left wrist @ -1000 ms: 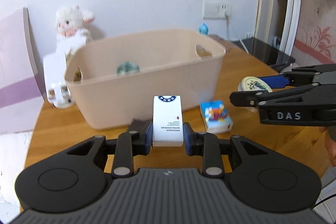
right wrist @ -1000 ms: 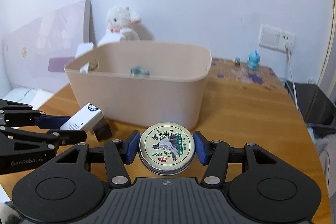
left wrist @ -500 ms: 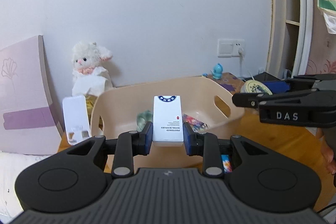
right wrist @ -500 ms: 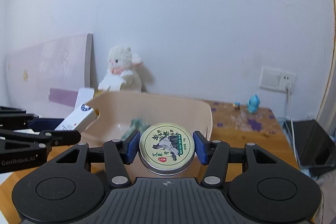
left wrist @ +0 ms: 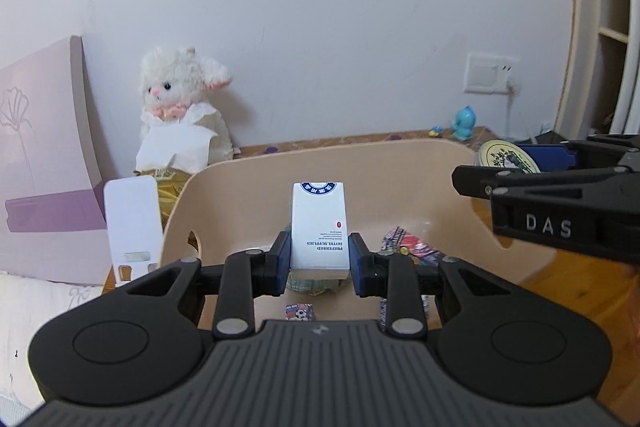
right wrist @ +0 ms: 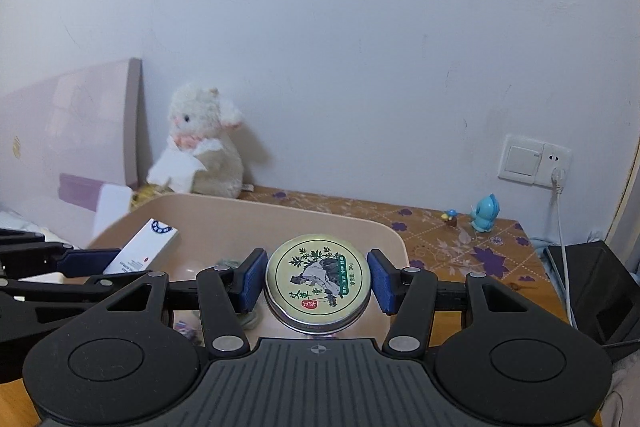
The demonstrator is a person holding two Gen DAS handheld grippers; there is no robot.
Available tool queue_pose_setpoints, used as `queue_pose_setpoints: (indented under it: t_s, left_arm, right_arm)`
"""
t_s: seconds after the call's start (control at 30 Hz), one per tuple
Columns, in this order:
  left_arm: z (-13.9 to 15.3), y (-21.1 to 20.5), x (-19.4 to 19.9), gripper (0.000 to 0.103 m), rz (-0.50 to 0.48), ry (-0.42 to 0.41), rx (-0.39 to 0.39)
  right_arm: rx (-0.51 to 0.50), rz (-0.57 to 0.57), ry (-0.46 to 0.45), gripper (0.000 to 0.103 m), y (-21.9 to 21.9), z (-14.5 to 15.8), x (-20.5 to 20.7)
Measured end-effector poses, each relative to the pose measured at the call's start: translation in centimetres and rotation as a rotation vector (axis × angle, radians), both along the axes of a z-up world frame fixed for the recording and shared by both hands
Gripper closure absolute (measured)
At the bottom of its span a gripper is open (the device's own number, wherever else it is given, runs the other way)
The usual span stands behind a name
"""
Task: Organize objects
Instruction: 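Carry the white box and tin over the basket and release them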
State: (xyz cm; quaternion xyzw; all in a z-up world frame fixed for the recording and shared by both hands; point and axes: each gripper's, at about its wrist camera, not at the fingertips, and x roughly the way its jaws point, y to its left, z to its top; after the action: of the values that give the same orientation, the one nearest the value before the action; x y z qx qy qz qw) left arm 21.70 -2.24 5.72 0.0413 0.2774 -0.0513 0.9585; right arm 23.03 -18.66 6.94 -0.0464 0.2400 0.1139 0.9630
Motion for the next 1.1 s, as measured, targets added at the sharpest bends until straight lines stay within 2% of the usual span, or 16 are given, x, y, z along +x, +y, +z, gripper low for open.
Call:
queue_pose_setpoints:
  t_s: [0.27,0.47,0.5,0.57,0.6,0.63,0.7,0.8,0.87,0.93,1.1]
  left_arm:
    - [-3.3,-1.0,3.8,0.071,0.036,0.136,0.035]
    - [-3.9,-1.1,3.7,0.07,0.044,0.166,0.014]
    - [-3.8,-1.1,3.6,0.069,0.043,0.163,0.01]
    - [-3.4,-1.1,3.2,0.054,0.046,0.149,0.024]
    - [-3.1,-1.1,2.9,0.042,0.049,0.135,0.034]
    - [-2.7,-1.0,2.5,0.036,0.05,0.12,0.041]
    - [-2.1,-0.8,1.9,0.034,0.047,0.107,0.046]
    - [-1.1,0.0,0.8,0.032,0.055,0.094,0.034]
    - [-0.5,0.3,-0.2,0.029,0.054,0.085,0.025]
    - [0.1,0.5,-1.3,0.022,0.049,0.069,0.032]
    - [0.8,1.2,-3.6,0.02,0.051,0.061,0.038]
  right_arm:
    - [-0.051,0.006,0.123,0.052,1.1,-3.4,3.2]
    - [-0.051,-0.005,0.202,0.051,0.6,-5.0,4.2]
    - [-0.043,-0.007,0.201,0.049,0.3,-5.0,4.1]
    - [-0.025,-0.01,0.183,0.038,-0.1,-4.6,3.7]
    - [-0.013,-0.008,0.18,0.037,-0.4,-4.2,3.5]
    - [-0.001,-0.006,0.172,0.035,-0.6,-3.9,3.2]
    - [0.002,-0.01,0.148,0.03,-0.9,-3.0,2.5]
    - [0.009,-0.011,0.109,0.016,-1.4,-1.7,1.2]
    - [0.012,-0.006,0.089,0.003,-1.7,-1.0,0.2]
    - [0.005,-0.001,0.072,0.0,-1.9,-0.5,-0.9]
    - [0.014,0.008,0.068,0.0,-2.5,0.1,-3.3]
